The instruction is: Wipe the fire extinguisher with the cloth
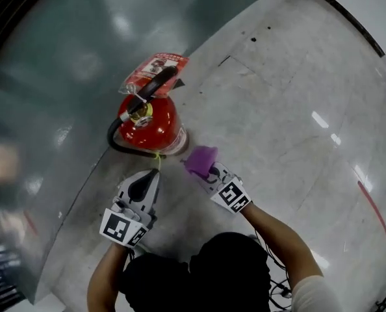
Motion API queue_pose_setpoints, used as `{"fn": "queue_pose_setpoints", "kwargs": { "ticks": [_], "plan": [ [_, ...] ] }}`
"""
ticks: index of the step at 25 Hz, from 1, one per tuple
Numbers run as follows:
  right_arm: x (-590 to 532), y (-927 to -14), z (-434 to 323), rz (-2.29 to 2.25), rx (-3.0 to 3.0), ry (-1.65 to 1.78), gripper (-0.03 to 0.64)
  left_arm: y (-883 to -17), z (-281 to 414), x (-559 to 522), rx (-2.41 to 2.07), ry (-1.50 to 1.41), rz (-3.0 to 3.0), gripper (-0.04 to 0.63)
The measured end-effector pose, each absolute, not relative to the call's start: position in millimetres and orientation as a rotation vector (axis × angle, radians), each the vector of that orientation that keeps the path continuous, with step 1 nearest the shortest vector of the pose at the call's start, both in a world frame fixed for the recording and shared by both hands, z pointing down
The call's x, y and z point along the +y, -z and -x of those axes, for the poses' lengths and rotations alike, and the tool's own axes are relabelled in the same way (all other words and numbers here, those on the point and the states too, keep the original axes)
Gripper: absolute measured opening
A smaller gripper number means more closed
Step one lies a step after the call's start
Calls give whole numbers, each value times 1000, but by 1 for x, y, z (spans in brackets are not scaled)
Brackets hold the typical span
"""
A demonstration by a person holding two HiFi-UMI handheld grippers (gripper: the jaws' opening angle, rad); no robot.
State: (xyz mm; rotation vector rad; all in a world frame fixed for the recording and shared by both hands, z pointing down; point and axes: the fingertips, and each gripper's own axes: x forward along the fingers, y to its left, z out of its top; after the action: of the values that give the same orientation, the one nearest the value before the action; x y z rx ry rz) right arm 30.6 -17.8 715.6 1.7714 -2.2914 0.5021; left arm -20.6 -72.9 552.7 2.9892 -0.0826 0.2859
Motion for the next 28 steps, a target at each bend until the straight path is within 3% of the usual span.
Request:
{"fn": "queue_pose_setpoints", "kwargs": {
  "ticks": [12,28],
  "plan": [
    [-40,-796,-16,-1829,-2084,-821,61,-558,41,-71,99,-252,-2930,5],
    [-83,-799,-15,-1733,-2124,-840,61,-558,63,-77,35,-227,-2909,5]
  ]
}}
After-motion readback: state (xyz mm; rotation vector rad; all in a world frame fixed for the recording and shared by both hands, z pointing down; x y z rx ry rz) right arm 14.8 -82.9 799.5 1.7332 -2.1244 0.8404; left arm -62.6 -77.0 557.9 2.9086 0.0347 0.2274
